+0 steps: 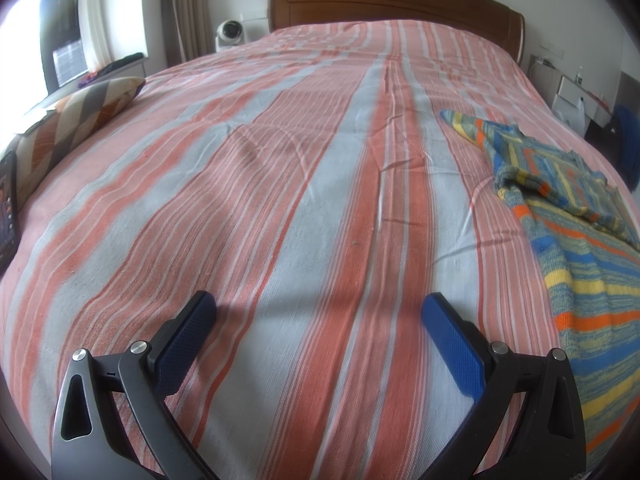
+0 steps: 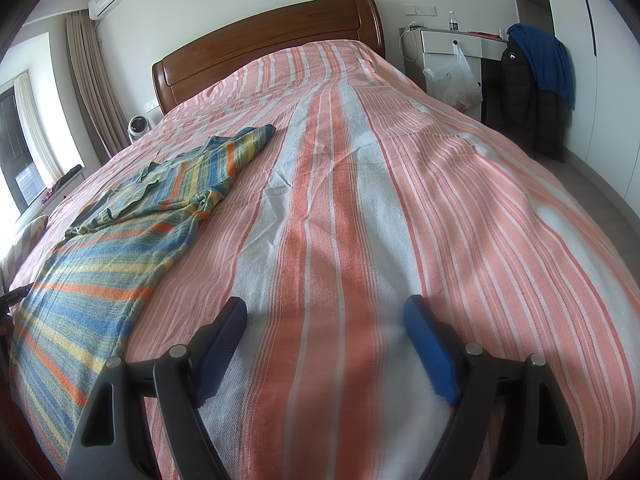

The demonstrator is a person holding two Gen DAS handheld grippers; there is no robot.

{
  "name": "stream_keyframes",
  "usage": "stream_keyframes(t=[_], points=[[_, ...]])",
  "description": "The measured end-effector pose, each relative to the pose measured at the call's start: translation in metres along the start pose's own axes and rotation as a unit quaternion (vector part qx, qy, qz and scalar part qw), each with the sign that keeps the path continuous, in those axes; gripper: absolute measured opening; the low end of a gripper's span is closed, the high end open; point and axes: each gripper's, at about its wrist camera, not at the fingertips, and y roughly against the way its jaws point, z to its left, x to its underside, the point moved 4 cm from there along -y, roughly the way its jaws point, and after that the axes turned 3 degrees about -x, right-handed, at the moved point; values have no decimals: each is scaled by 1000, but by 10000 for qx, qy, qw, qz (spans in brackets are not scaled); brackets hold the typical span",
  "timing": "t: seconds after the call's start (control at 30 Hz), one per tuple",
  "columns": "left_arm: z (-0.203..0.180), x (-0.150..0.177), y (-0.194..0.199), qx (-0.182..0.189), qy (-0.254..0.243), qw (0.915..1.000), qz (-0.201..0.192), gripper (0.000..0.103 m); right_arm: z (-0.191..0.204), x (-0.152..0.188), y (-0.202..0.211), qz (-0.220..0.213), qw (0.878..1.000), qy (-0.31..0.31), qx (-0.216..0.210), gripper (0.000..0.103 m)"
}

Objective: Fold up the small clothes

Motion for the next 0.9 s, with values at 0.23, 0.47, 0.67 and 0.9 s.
stream_keyframes(t=[0.23, 0.47, 0.67, 0.9], points=[[0, 0, 0, 0, 0, 10000, 0, 103, 0, 0, 0, 0, 10000, -1, -2, 80], [0, 0, 0, 0, 0, 10000, 0, 103, 0, 0, 0, -1, 10000, -2, -3, 80], [0, 0, 0, -1, -1, 10000, 0, 103, 0, 0, 0, 0, 10000, -2, -4, 80], [-2, -2, 5, -40, -59, 10000, 67, 102, -1, 0, 0, 1, 10000, -4, -7, 80]])
